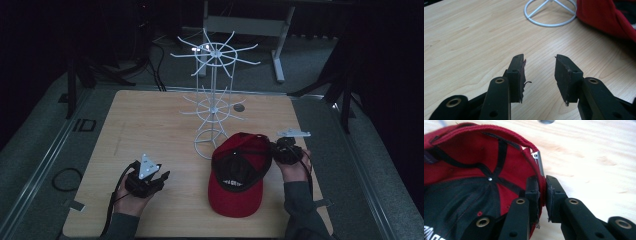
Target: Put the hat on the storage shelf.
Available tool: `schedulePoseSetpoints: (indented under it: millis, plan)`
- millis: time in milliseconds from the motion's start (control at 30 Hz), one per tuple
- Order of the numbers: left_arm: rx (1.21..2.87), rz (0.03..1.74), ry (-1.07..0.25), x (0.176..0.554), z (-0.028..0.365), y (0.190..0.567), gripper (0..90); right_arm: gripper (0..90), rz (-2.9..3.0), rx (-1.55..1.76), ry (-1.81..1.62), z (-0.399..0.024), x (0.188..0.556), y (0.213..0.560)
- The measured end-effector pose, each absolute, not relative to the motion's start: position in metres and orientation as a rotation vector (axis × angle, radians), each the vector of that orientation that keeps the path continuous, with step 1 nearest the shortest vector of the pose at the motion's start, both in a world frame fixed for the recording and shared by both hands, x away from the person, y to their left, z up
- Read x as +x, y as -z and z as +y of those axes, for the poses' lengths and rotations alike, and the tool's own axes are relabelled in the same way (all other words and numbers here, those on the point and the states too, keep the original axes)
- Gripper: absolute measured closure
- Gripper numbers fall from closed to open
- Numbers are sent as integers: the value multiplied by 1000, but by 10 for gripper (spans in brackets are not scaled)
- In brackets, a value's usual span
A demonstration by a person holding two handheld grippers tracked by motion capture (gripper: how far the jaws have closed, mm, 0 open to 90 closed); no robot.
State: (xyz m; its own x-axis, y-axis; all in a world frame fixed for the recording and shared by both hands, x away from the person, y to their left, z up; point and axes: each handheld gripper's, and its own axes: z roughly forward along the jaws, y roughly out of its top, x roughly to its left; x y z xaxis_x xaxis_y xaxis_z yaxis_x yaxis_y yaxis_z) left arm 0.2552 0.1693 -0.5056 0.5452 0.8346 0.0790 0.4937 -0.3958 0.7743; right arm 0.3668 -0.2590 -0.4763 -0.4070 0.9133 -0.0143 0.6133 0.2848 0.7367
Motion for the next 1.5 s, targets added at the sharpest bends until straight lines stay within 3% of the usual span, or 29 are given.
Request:
schedulePoseSetpoints:
  millis: [600,733,833,1000,1233,1500]
  plan:
    - [2080,1082,-598,258,168,515,601,801,2102,1400,-838,-303,430,479]
    - [2079,1091,-593,258,170,518,600,704,2097,1406,-864,-305,423,480]
    - [2077,1097,-591,257,171,519,600,544,2082,1419,-871,-309,409,481]
    - [2077,1098,-592,256,171,519,600,423,2060,1460,-935,-318,383,478]
    - [2088,1088,-582,257,166,521,600,339,2133,1495,-1061,-317,344,491]
    - [2095,1082,-577,258,166,523,598,302,2252,1530,-1100,-305,320,517]
